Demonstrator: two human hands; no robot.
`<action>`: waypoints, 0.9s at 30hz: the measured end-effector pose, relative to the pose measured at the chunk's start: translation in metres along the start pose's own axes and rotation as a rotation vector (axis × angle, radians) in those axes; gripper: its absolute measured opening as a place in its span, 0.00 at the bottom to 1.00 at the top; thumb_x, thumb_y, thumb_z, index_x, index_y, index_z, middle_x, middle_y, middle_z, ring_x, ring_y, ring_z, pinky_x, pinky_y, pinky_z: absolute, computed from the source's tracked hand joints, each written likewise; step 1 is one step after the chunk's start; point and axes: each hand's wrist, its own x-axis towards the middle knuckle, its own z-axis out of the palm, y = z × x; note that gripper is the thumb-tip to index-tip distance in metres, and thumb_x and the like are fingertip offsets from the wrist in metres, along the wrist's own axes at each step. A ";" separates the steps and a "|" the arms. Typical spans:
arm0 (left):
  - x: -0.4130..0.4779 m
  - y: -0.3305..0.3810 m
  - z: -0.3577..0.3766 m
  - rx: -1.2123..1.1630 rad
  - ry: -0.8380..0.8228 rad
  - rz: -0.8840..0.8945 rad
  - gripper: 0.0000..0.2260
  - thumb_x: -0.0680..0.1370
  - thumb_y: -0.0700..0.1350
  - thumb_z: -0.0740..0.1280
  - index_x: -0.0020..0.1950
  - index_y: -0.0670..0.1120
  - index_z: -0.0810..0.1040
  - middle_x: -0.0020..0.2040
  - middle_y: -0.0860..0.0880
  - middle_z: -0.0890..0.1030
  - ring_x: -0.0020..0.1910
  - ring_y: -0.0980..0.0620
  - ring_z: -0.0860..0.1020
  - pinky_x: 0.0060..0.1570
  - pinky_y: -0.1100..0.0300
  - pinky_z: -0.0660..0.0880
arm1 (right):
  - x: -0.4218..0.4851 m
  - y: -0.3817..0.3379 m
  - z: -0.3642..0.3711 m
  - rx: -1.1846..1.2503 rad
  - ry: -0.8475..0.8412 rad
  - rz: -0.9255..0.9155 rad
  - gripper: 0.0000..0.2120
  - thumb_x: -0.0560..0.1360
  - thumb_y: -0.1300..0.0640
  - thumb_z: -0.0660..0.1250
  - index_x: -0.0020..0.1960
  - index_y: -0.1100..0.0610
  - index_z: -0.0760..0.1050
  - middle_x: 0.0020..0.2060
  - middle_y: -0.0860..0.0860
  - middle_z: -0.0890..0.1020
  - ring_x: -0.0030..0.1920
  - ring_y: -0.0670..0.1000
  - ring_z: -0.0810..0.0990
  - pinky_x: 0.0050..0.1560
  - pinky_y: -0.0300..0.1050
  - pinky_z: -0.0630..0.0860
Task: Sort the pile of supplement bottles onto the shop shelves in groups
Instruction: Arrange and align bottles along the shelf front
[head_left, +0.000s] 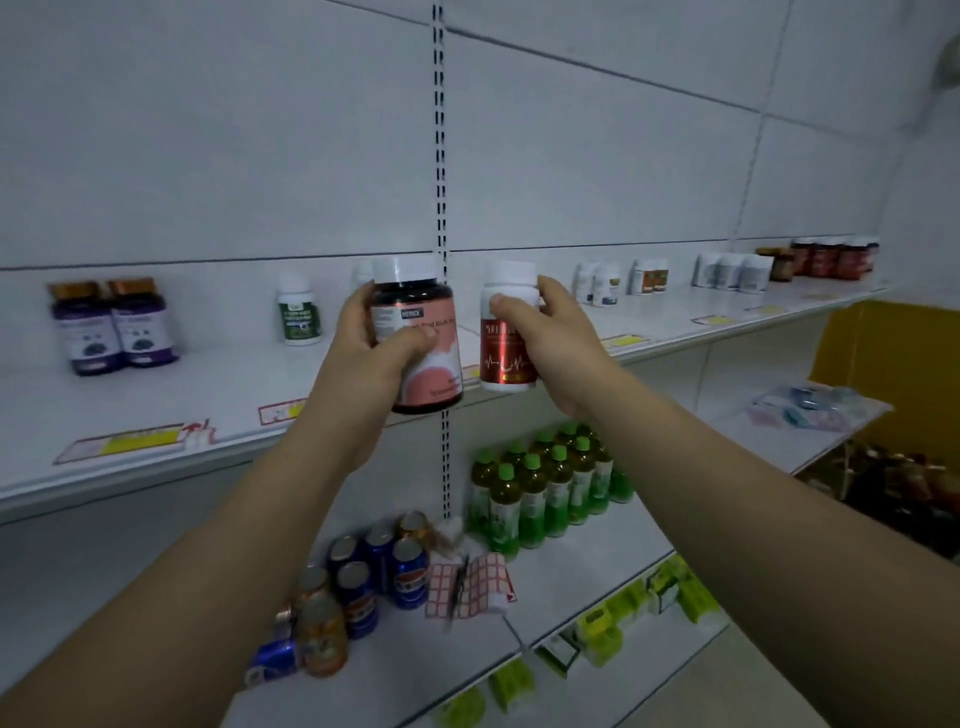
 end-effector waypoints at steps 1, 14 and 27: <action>0.008 -0.002 -0.002 0.014 0.016 -0.002 0.22 0.76 0.36 0.64 0.66 0.54 0.67 0.54 0.48 0.79 0.50 0.47 0.81 0.48 0.49 0.79 | 0.013 0.004 0.004 0.006 -0.021 0.001 0.17 0.74 0.54 0.70 0.61 0.52 0.71 0.51 0.54 0.80 0.50 0.54 0.82 0.52 0.53 0.79; 0.059 -0.016 0.006 0.156 0.253 0.041 0.26 0.77 0.35 0.64 0.70 0.57 0.63 0.54 0.51 0.79 0.52 0.50 0.80 0.52 0.50 0.78 | 0.136 0.053 0.017 -0.123 -0.203 0.026 0.23 0.74 0.53 0.70 0.67 0.50 0.68 0.57 0.48 0.77 0.56 0.49 0.76 0.54 0.45 0.73; 0.083 -0.043 0.071 0.297 0.470 0.023 0.20 0.75 0.37 0.67 0.61 0.56 0.68 0.54 0.48 0.79 0.52 0.46 0.81 0.54 0.45 0.78 | 0.185 0.081 0.010 -0.272 -0.499 -0.150 0.30 0.75 0.57 0.69 0.73 0.52 0.60 0.63 0.52 0.76 0.61 0.53 0.76 0.59 0.48 0.72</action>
